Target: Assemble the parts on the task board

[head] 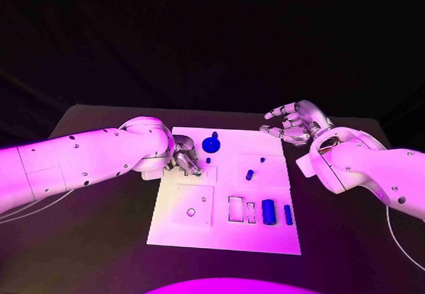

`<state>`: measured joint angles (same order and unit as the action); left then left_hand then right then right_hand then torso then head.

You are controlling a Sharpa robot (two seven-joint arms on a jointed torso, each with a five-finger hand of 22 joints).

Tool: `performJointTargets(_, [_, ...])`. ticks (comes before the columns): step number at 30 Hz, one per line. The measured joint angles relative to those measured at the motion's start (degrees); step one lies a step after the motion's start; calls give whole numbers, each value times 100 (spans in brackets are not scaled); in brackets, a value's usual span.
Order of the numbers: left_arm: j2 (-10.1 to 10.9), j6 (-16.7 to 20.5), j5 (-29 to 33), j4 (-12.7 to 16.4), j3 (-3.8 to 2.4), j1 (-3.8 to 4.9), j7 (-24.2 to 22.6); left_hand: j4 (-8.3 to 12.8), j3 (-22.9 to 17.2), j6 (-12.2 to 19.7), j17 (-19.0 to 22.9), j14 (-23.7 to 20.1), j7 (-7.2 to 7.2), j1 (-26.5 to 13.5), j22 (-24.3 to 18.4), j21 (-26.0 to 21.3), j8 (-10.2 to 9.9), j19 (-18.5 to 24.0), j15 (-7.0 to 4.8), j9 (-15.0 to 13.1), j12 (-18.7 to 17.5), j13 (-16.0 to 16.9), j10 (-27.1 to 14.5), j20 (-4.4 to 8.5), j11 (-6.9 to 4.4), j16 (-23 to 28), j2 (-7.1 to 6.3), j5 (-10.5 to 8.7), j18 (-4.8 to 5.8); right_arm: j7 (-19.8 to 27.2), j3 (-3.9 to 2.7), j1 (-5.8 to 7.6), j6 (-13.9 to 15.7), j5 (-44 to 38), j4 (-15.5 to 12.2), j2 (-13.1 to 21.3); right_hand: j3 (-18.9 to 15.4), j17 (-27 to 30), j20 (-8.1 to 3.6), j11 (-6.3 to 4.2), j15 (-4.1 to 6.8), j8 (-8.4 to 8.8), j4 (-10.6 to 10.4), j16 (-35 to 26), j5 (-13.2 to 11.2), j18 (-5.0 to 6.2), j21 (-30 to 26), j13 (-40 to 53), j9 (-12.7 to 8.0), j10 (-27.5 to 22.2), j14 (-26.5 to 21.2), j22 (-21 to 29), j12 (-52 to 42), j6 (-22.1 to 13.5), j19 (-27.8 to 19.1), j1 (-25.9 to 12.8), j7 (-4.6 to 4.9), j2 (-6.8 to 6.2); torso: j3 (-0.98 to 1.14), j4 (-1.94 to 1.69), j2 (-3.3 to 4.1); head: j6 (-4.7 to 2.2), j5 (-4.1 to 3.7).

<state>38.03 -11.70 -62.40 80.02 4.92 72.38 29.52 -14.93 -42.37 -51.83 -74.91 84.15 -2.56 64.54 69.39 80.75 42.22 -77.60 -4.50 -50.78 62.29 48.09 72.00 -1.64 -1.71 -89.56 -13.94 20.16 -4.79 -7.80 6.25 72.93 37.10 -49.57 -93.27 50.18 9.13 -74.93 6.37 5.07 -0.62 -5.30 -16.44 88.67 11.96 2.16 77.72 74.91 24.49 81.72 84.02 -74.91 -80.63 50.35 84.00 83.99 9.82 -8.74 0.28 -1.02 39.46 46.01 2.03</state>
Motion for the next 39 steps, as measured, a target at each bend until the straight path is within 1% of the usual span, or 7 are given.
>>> performJointTargets(8, [5, -34, 59, -20, -20, -5, -3, 0, 0, 1, 0, 0, -1, -6, 0, 0, 11, 0, 0, 0, 0, 0, 21, 0, -21, 0, -5, 0, 0, -1, 0, -3, -2, -2, 5, -5, 0, 0, 0, 0, 0, 0, 0, 0, 0, 0, 0, 0, 0, 0, 0, 0, 0, 0, 0, 0, 0, 0, 0, -1, 0, 0, 1])
performJointTargets(19, [18, -136, 133, -39, -41, -7, 3, 16, 16, -10, 0, 0, 10, 1, -1, 0, 10, 0, 0, 1, 0, -1, 21, 0, -21, 0, 2, 0, 0, -1, 0, -10, -2, -3, 14, -13, 0, 1, 0, 0, 0, 0, 0, 0, 0, 0, 0, -1, 0, 0, 0, 1, 0, 0, 0, 0, 0, 0, 5, 0, -3, 25, 9])
performJointTargets(23, [8, -189, 152, -64, -45, -1, 2, 16, 16, -11, 0, 0, 10, 4, -2, 0, 9, 0, 0, 1, 0, -1, 21, 0, -21, 0, 5, 0, 0, -1, 0, -15, -2, -4, 19, -20, 0, 1, 0, 0, 0, 0, 0, 0, 0, 0, 0, -1, 0, 0, 0, 1, 0, 0, 0, 0, 0, 0, 9, -1, -3, 29, 13])
performJointTargets(39, [-41, -267, 163, -139, -50, 10, 0, 16, 16, -25, 0, 0, 20, 10, 10, -1, 7, 1, 0, 6, 0, -9, 30, 0, -11, 0, 10, -2, 0, -1, 0, -22, -2, -4, 22, -28, 0, 2, 0, 0, 0, 0, 0, 0, 0, 0, 0, -1, 0, 0, 0, -3, 0, 0, 0, 0, 0, 0, 9, 2, -3, 31, 10])
